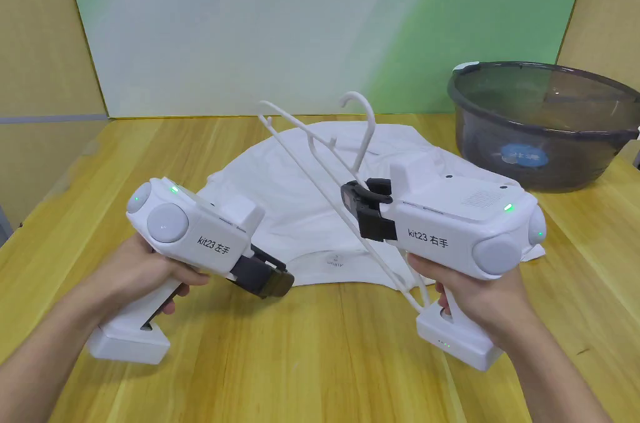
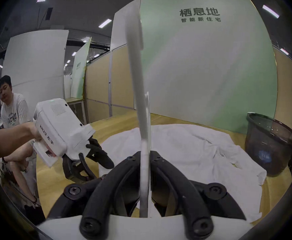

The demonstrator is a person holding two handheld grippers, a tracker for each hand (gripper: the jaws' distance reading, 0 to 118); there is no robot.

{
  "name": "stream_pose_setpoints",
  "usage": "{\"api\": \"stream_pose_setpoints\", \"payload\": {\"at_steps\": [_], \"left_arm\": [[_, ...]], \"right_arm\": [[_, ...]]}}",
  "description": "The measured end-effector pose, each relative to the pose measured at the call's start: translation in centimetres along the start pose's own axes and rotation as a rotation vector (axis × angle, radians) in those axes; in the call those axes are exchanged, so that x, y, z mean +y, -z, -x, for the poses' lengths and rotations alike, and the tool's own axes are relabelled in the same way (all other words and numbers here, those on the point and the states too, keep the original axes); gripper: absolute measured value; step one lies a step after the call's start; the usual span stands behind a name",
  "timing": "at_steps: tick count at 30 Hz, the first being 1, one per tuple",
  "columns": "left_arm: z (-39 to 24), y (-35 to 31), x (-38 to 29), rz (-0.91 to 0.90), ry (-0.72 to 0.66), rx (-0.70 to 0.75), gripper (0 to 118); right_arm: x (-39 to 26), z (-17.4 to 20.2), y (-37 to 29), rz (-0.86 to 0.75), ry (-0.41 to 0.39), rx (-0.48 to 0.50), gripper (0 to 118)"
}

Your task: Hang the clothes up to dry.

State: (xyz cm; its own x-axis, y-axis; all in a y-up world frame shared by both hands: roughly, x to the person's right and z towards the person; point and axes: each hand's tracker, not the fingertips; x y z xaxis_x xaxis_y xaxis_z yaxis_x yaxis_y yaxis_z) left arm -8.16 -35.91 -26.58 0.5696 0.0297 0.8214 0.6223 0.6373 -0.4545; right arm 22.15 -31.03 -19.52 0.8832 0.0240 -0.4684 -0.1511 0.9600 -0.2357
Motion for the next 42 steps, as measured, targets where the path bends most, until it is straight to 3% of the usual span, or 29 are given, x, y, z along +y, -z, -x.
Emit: {"api": "stream_pose_setpoints", "payload": {"at_steps": [3, 6, 9, 18, 21, 24, 29, 32, 35, 40, 42], "left_arm": [[-0.2, 0.2, -0.2, 0.005, 0.039, 0.031, 58], [0.3, 0.0, 0.3, 0.005, -0.009, 0.057, 49], [0.1, -0.5, -0.8, -0.015, -0.011, 0.042, 18], [-1.3, -0.5, -0.6, -0.022, -0.006, 0.044, 10], [-2.1, -0.7, -1.3, -0.028, 0.01, 0.074, 4], [-2.5, -0.7, -1.3, -0.037, 0.018, 0.074, 3], [-2.0, -0.2, -1.0, -0.047, 0.012, 0.105, 3], [0.5, 1.1, -0.8, -0.068, -0.032, 0.122, 3], [-0.5, 0.1, -0.4, -0.065, -0.017, 0.12, 3], [-2.3, 0.2, -0.3, -0.056, -0.057, 0.138, 2], [-2.5, 0.3, 0.0, -0.056, -0.052, 0.15, 3]], "right_arm": [[-0.4, -0.4, -0.3, 0.0, 0.015, -0.011, 10], [-0.8, -0.8, -0.8, -0.005, 0.017, -0.004, 10], [-1.1, -1.1, -1.3, 0.008, -0.002, -0.003, 10], [-1.9, -2.8, -4.0, 0.04, -0.14, -0.029, 10], [-2.3, -3.1, -5.1, 0.076, -0.239, -0.021, 10], [-3.2, -2.6, -6.2, 0.131, -0.427, -0.044, 10], [-4.9, -1.9, -7.6, 0.202, -0.574, -0.018, 10], [-6.2, -0.6, -8.8, 0.23, -0.713, -0.046, 10], [-7.3, 0.8, -9.7, 0.248, -0.767, -0.037, 10], [-9.3, 3.7, -10.3, 0.268, -0.964, -0.054, 10], [-9.5, 4.3, -10.3, 0.282, -0.967, -0.044, 10]]}}
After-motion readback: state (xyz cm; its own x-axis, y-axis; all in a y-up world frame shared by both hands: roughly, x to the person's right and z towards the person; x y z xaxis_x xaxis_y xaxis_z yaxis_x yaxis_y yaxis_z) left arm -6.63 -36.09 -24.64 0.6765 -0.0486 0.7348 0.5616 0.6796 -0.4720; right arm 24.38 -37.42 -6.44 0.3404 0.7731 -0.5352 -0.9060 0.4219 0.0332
